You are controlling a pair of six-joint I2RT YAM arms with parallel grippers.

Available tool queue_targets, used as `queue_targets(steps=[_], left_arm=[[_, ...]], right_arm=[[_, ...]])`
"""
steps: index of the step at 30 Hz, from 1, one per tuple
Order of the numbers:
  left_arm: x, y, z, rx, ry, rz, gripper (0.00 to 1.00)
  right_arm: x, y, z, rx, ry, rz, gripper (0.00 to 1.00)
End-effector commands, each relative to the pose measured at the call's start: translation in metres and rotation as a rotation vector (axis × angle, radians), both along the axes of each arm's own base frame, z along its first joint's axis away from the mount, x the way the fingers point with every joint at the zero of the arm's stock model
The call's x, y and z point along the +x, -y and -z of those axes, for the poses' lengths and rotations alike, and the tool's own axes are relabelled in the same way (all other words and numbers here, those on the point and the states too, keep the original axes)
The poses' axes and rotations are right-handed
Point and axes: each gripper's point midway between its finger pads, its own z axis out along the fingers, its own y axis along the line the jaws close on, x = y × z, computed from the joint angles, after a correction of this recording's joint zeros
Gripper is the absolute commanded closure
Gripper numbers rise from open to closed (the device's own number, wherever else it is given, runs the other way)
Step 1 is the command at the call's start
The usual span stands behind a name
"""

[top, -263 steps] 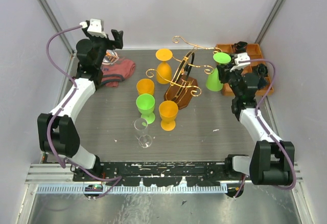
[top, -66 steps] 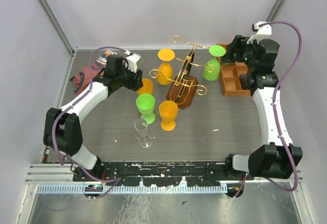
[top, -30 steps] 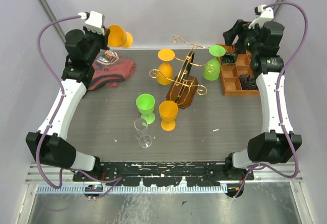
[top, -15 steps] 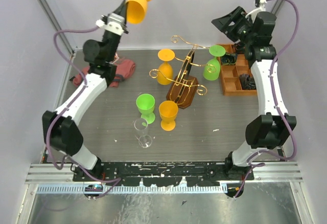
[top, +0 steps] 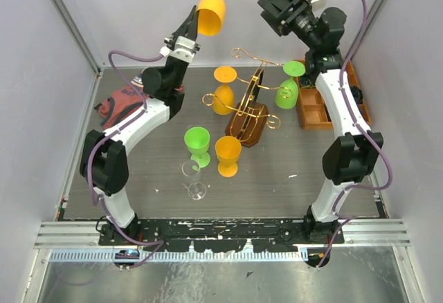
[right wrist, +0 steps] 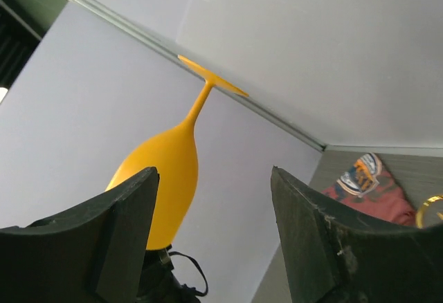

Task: Place the wine glass upside down on the wine glass rack

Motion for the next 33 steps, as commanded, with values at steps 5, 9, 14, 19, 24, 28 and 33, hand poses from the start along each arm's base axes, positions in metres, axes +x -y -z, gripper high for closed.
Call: queue_targets(steps=[5,9,14,19,24,28,33], left_arm=[[-0.027,-0.009,-0.022,-0.089,0.09,0.0,1.0],[-0.028,-0.008,-0.015,-0.083,0.075,0.0,1.0],[-0.029,-0.006,-0.014,-0.086,0.075,0.014,1.0],[-0.031,0.0,-0.013,-0.08,0.076,0.032,1.0],[-0.033,0.005,-0.011,-0.073,0.074,0.045,1.0],[-0.034,0.007,-0.01,-0.07,0.072,0.049,1.0],[-0.036,0.012,-0.007,-0.066,0.067,0.063,1.0]], right_arm=[[-0.016,-0.036,-0.066,0.158,0.214,-0.167,0.29],[-0.016,-0.044,-0.069,0.186,0.235,-0.185,0.29],[-0.014,-0.059,-0.065,0.21,0.226,-0.224,0.31],[-0.014,-0.074,-0.057,0.208,0.219,-0.247,0.32],[-0.014,-0.084,-0.049,0.218,0.208,-0.271,0.34],[-0.017,-0.091,-0.047,0.221,0.212,-0.286,0.35],[-0.018,-0.098,-0.044,0.229,0.212,-0.301,0.37]])
